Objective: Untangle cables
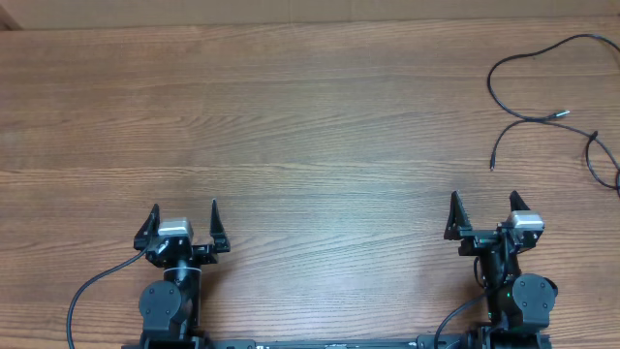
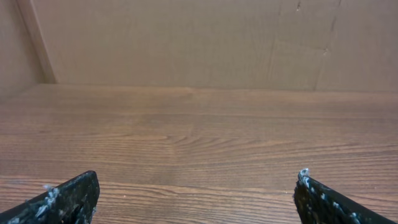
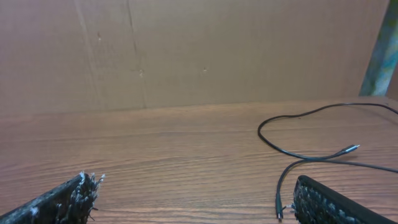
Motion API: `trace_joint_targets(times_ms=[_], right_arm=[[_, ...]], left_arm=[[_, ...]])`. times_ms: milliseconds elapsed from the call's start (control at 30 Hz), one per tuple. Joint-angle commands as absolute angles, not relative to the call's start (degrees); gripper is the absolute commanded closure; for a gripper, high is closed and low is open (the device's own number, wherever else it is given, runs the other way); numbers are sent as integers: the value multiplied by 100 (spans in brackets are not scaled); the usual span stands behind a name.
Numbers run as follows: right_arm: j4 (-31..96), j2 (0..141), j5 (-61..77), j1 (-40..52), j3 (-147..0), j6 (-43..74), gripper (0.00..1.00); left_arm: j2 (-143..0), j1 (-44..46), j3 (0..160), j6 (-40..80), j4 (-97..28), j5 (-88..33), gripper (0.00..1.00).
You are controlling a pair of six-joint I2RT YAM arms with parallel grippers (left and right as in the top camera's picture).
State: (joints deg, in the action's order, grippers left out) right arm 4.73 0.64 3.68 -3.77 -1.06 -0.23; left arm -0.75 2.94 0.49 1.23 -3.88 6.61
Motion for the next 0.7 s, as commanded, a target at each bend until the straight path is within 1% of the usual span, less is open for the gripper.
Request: trace_joint_targets(times_ms=[0, 300, 533, 667], right_arm=[[451, 14, 401, -414, -45, -25, 0], [462, 14, 377, -401, -45, -30, 0], [467, 14, 244, -34, -45, -36, 0], [467, 14, 252, -38, -45, -30, 0]], left_arm=[[-23, 263, 27, 19, -388, 637, 1], [-23, 263, 27, 19, -388, 637, 1], [-23, 263, 27, 19, -388, 637, 0], [-25, 263, 27, 19, -388, 637, 0]])
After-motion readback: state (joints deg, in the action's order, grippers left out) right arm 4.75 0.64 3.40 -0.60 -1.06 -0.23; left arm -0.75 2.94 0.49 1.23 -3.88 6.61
